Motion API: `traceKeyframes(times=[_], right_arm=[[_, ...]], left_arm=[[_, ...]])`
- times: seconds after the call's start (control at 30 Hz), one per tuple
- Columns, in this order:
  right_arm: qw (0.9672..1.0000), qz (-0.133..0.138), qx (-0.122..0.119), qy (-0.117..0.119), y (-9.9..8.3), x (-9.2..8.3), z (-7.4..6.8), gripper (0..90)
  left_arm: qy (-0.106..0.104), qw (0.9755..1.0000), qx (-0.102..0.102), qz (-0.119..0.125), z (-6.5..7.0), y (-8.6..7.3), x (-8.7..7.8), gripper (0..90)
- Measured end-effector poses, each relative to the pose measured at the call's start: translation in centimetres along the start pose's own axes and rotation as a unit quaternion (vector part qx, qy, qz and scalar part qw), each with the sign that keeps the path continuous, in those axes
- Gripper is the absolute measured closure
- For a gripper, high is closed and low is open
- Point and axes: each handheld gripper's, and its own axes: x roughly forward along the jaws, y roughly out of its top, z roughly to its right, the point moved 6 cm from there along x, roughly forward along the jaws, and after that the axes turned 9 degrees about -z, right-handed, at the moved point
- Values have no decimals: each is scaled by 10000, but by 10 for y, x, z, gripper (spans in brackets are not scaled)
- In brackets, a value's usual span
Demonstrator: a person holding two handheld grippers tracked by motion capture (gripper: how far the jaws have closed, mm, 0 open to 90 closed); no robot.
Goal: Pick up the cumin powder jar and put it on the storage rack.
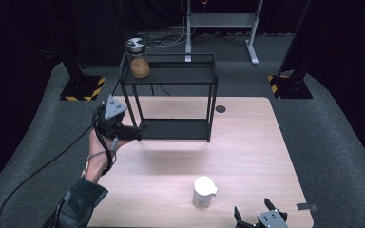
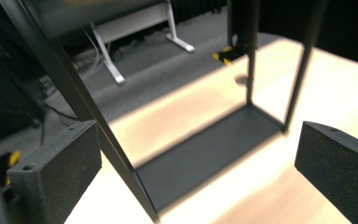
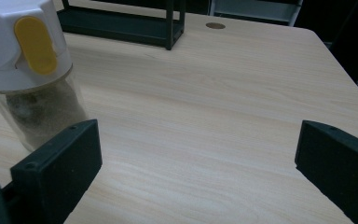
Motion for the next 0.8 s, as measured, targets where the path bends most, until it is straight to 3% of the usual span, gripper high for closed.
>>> traceKeyframes(times=[0.1, 0.2, 0.43, 0.57, 0.8], right_arm=[[10000, -18, 22, 10, 0, 0, 1, 0], [10000, -21, 17, 34, 0, 1, 1, 0], [10000, -47, -11, 67, 0, 2, -1, 0], [9999, -85, -47, 121, 1, 5, -4, 0], [9998, -89, -74, 151, 1, 6, -5, 0]], left_arm=[[-57, 9999, -85, -139, 11, -30, 5, 0], [-174, 9989, -245, -359, 24, -70, 13, 0], [-186, 9942, -698, -802, 48, -142, 24, 0], [-152, 9925, -731, -963, 66, -162, 30, 0], [-106, 9903, -748, -1168, 70, -166, 44, 0]])
